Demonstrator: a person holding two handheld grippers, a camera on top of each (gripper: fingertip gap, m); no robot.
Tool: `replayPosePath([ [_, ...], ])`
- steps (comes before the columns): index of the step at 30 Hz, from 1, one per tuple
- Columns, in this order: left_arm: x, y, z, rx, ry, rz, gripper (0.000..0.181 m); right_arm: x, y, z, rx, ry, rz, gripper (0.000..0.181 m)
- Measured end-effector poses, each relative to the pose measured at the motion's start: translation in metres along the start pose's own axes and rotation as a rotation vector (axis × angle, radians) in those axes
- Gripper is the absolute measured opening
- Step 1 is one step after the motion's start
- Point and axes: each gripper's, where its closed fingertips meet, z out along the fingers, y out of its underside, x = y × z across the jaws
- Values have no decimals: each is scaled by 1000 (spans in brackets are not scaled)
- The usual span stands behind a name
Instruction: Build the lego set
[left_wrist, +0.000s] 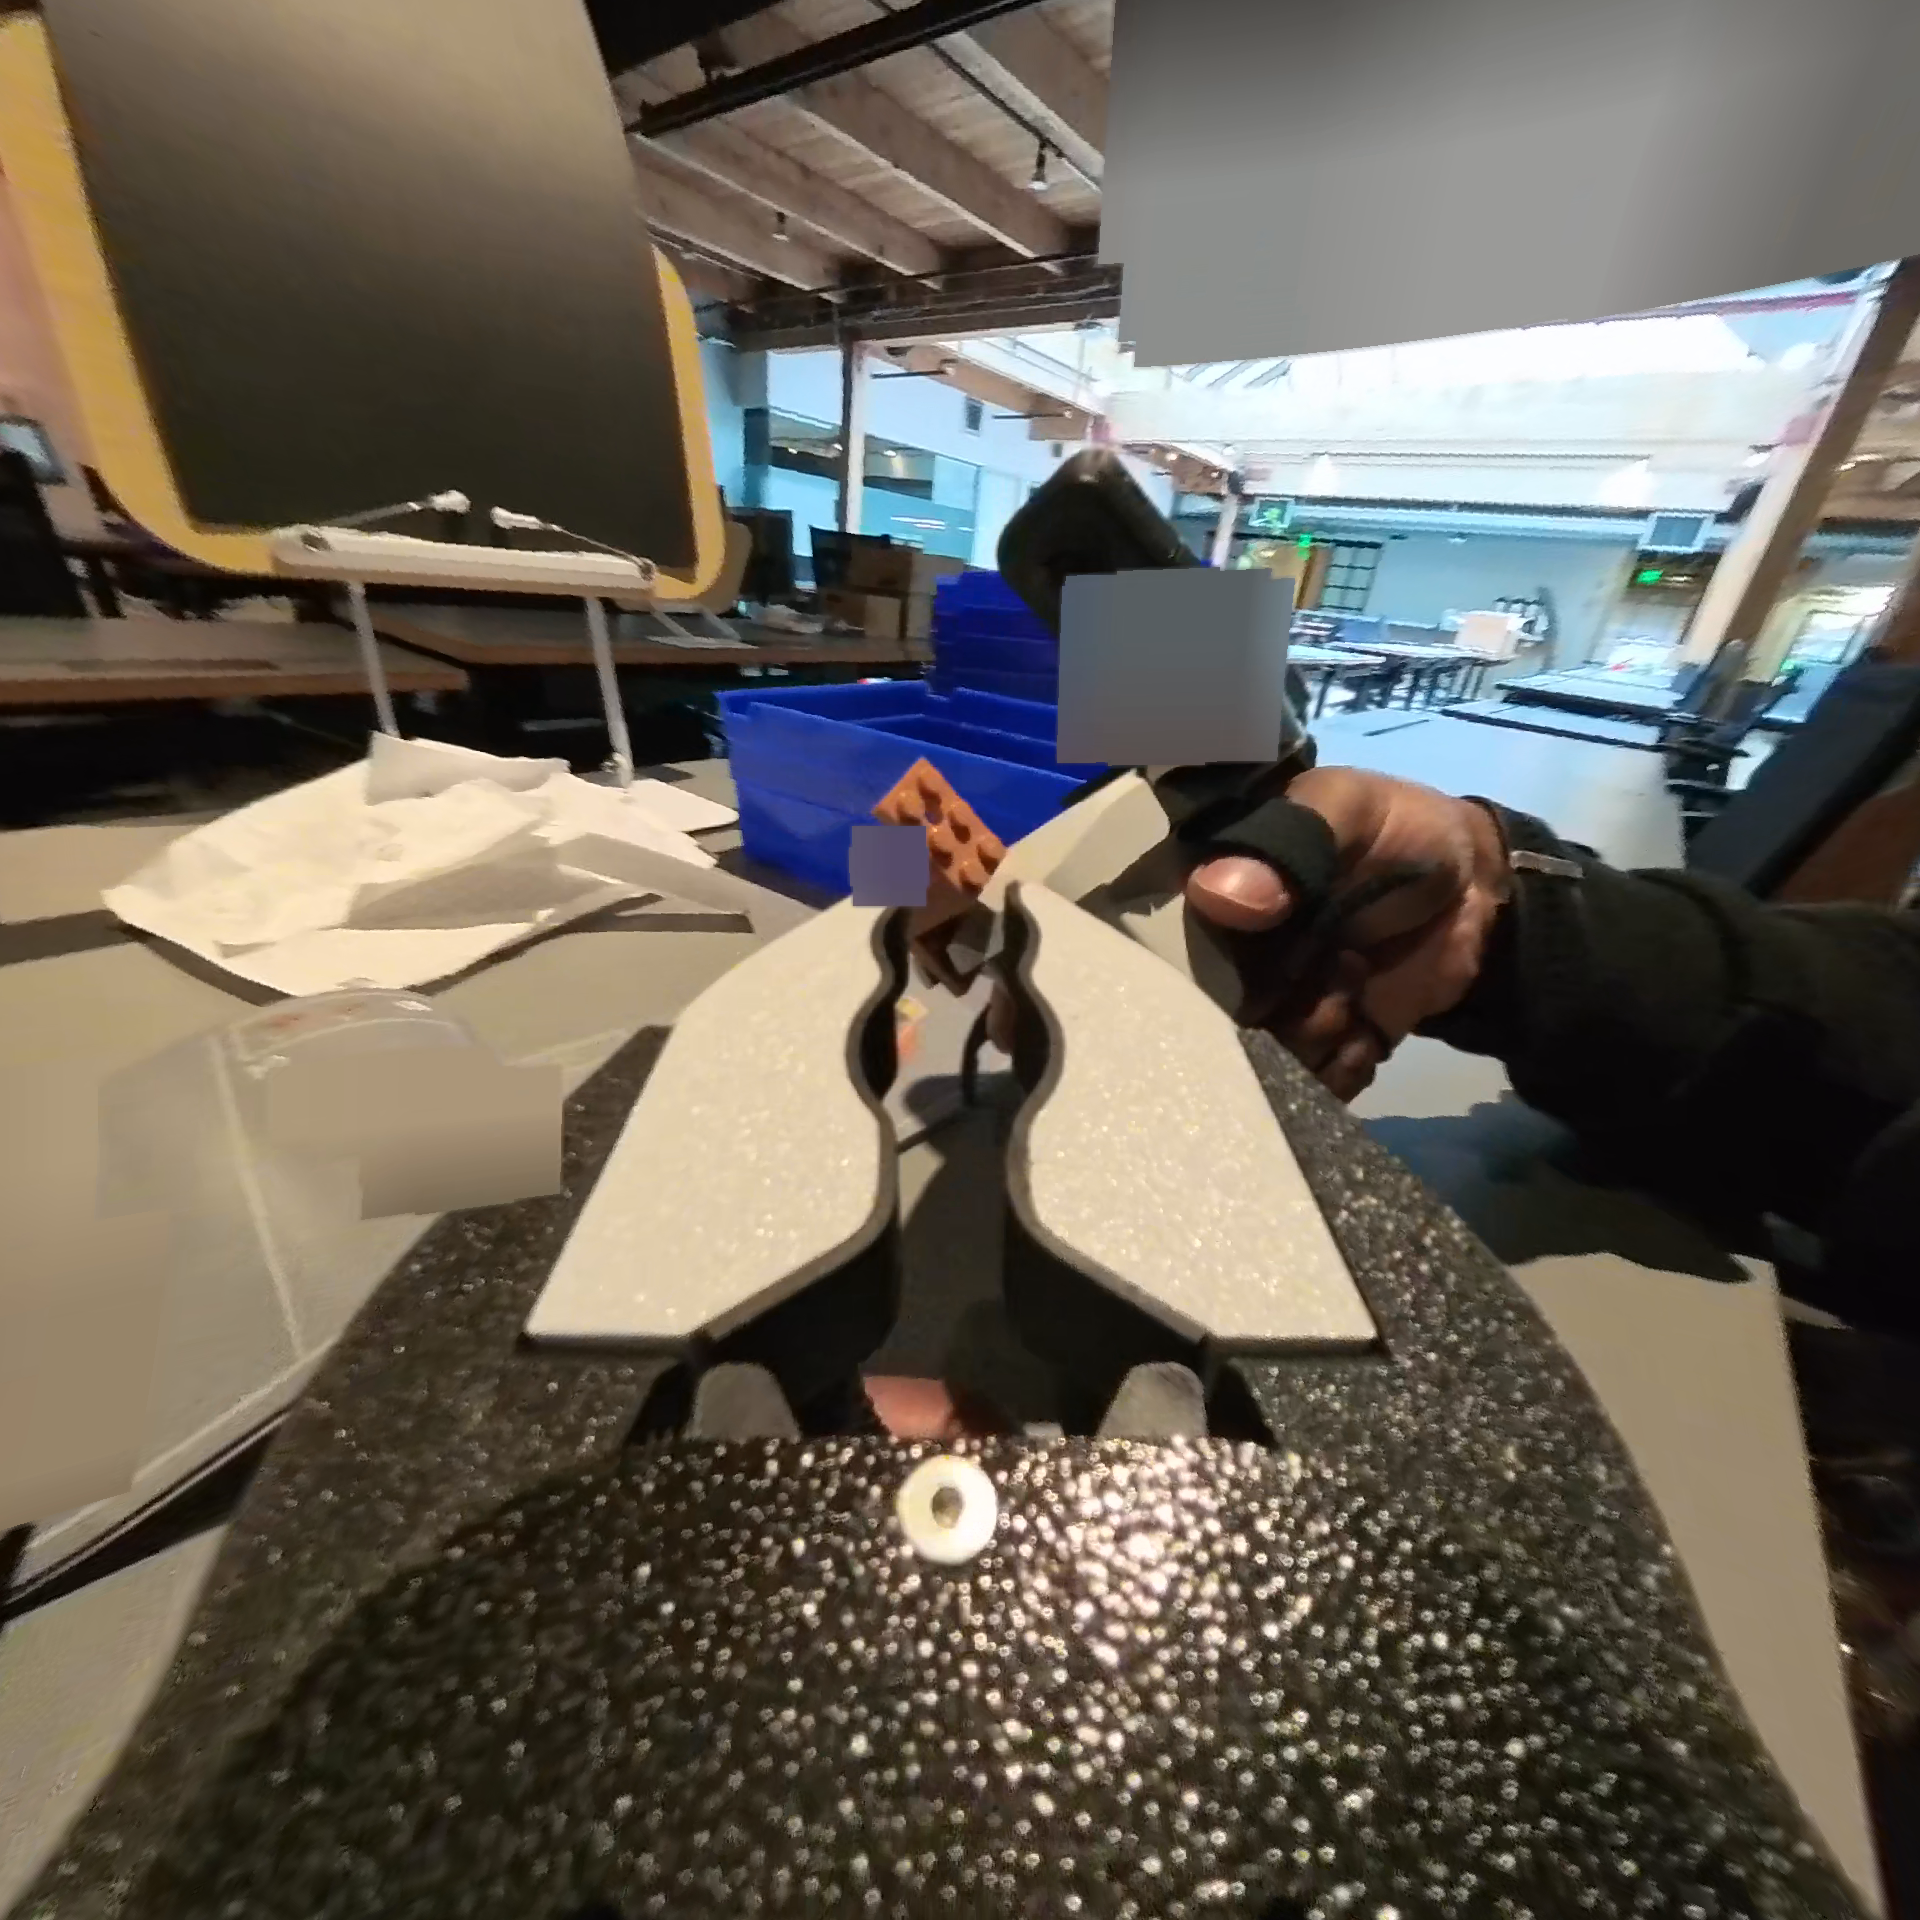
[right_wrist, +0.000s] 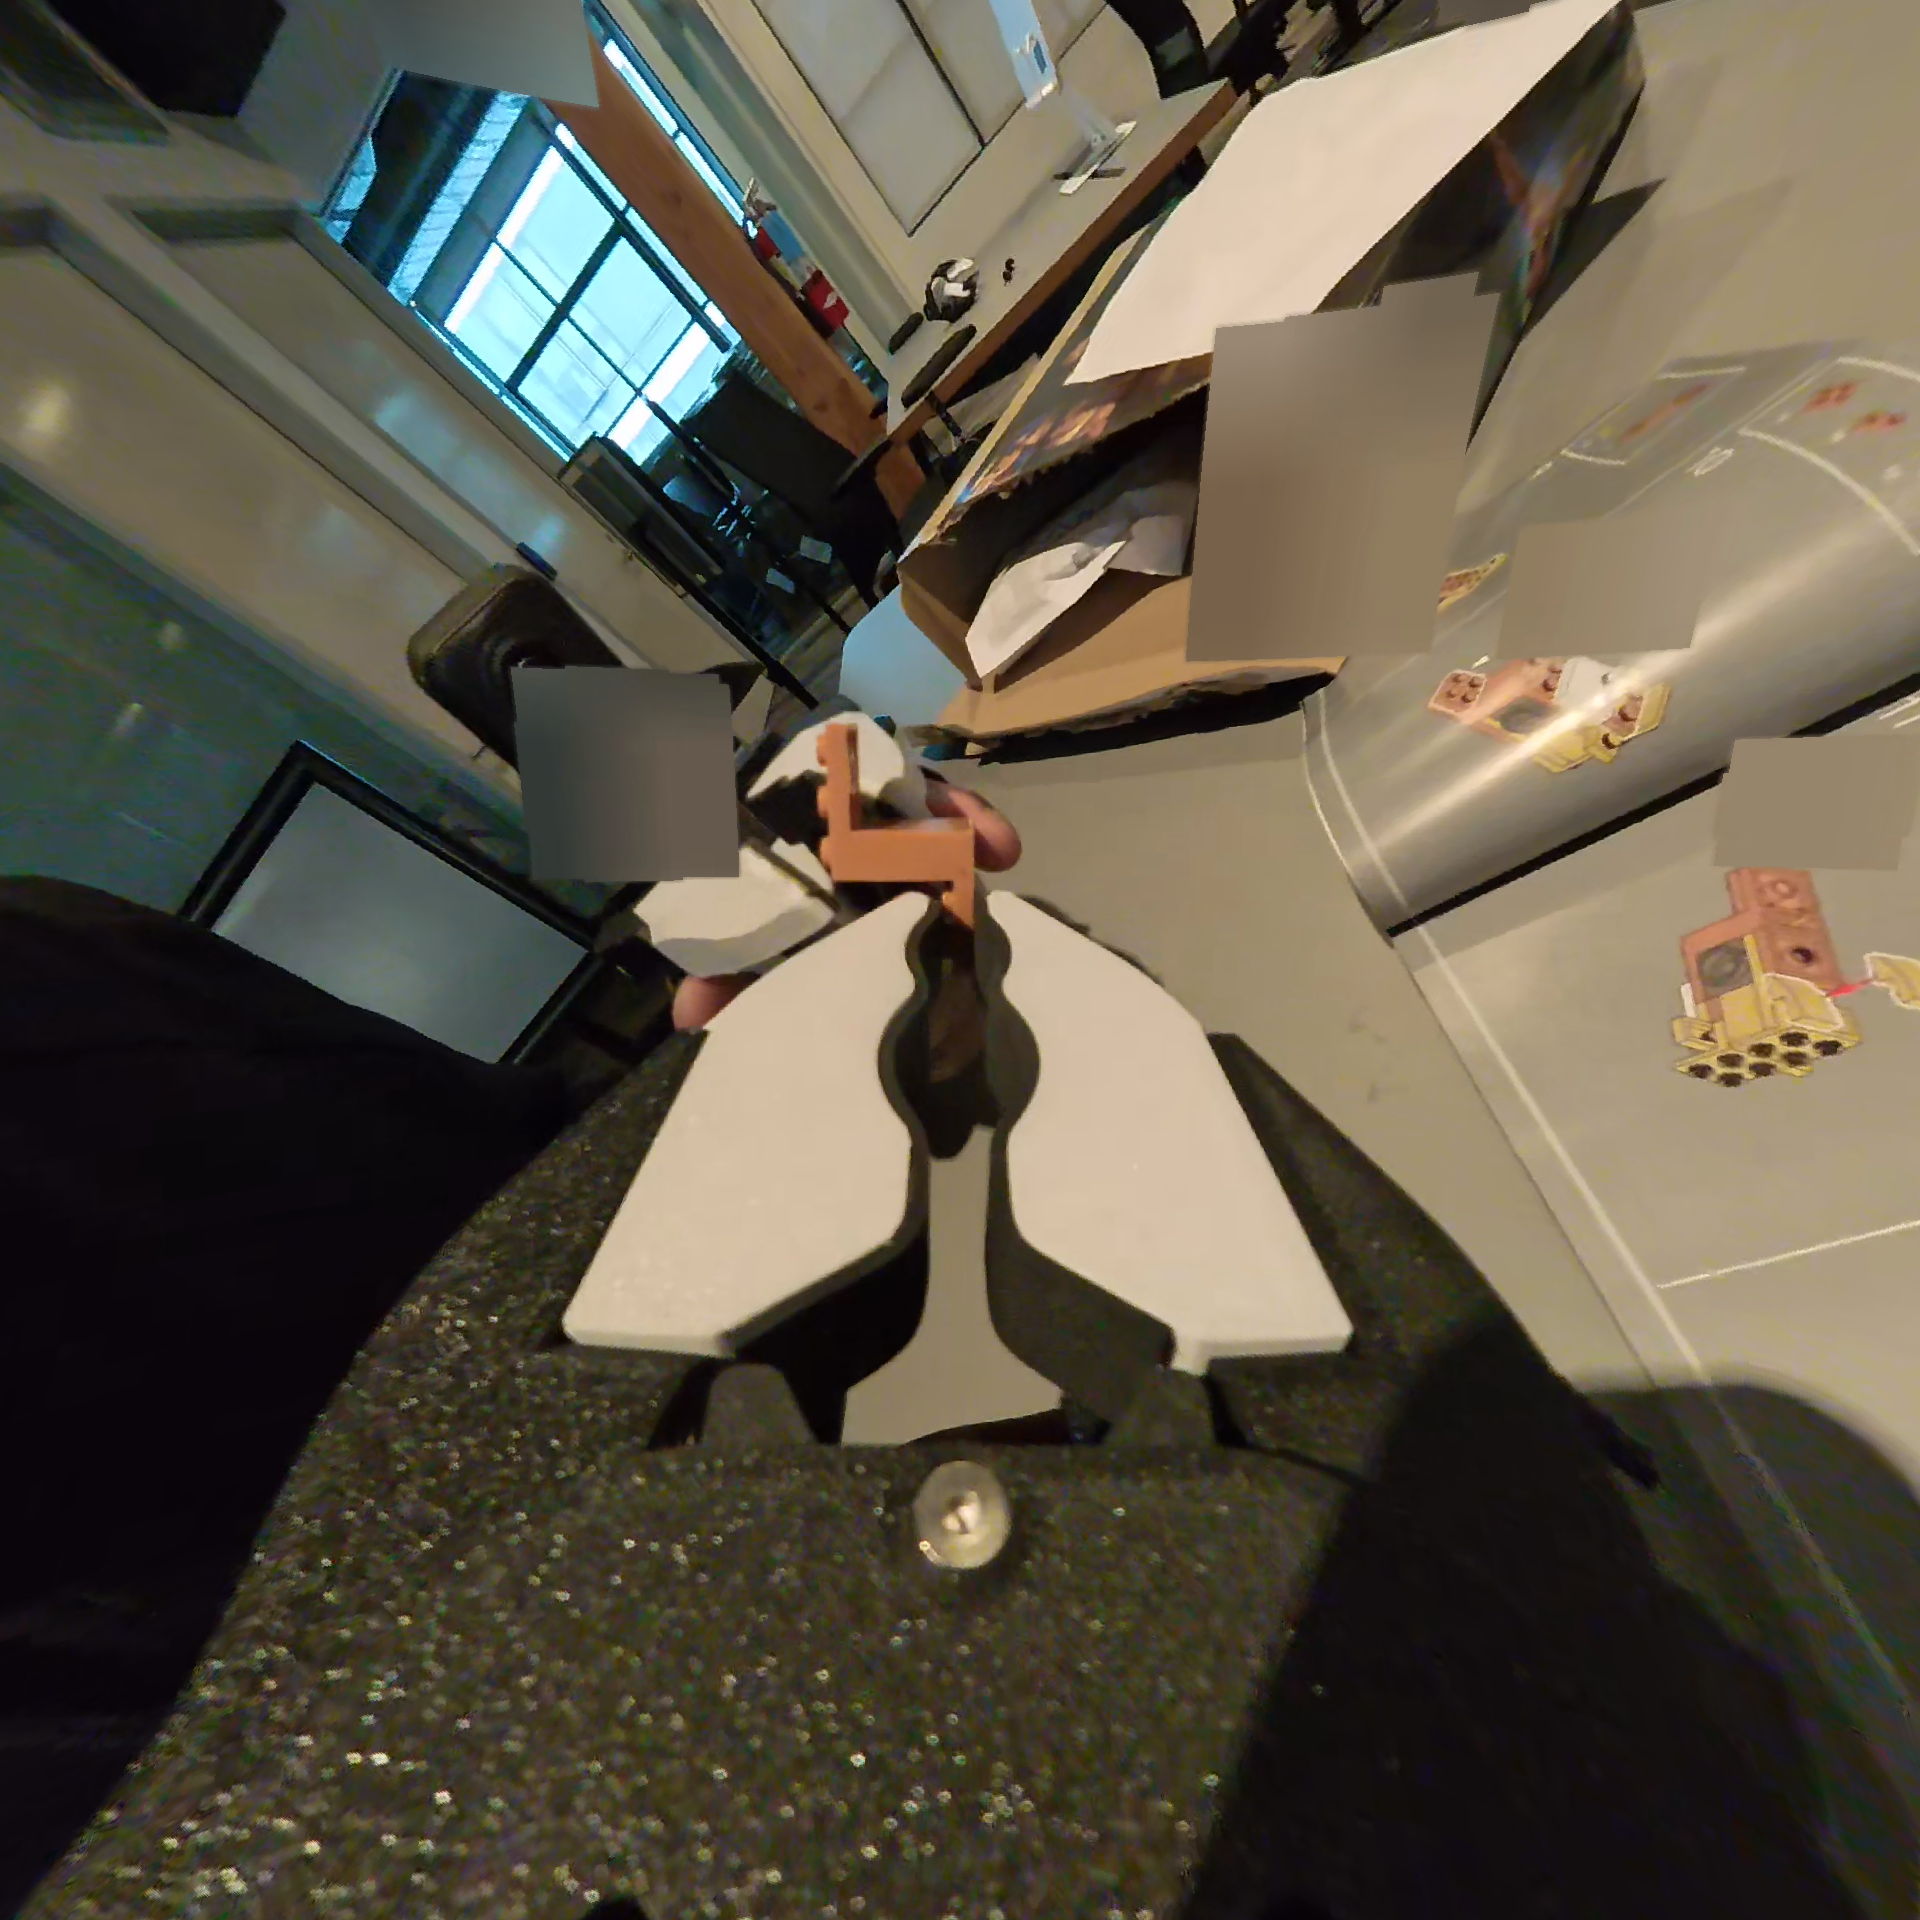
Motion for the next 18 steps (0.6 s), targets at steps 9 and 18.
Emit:
replayPosePath([
  [9, 1, 1, 1, -17, -22, 64, 15, 2, 13, 11, -69, 130, -210, 11],
  [18, 7, -5, -11, -29, 185, -259, 14, 3, 29, 1, -264, 210, -596, 49],
])
